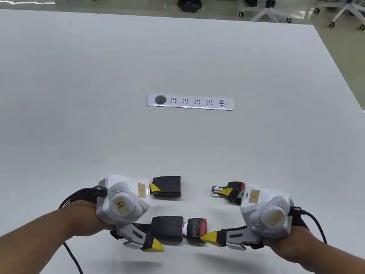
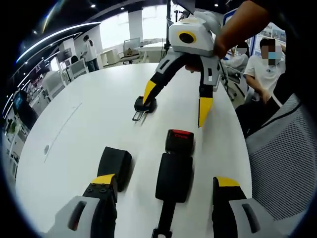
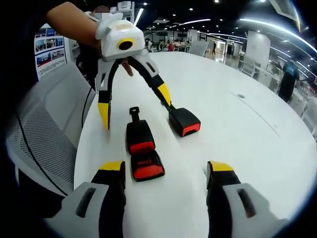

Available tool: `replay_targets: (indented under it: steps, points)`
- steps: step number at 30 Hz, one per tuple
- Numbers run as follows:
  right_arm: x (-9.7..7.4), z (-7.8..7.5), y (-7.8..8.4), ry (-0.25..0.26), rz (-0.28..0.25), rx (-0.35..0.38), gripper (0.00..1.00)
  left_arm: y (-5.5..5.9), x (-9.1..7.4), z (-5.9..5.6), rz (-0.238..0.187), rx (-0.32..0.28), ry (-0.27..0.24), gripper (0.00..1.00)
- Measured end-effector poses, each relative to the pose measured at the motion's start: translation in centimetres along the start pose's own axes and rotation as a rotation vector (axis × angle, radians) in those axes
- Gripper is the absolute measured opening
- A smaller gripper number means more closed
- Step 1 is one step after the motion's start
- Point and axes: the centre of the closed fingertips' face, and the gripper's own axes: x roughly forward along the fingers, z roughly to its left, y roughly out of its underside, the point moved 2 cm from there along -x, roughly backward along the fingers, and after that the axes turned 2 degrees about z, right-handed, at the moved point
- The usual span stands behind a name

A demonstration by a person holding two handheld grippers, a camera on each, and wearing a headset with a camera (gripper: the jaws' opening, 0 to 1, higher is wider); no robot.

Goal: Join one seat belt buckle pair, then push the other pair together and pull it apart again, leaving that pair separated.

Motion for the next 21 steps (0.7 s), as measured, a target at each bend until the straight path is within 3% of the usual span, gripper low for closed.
replay_targets:
  steps: [11,21]
  points:
    - [-1.9,-3.9,0.4,0.035,-0.007,0.027,0.70,-1.0,-1.8,3.0,-0.017,-0.032,-0.052,0.81]
    - [-2.2,-6.7,1.6,0.021,0.017,0.044,0.71,-1.6,-1.2,5.2,-0.027,-0.042,-0.050,0.79]
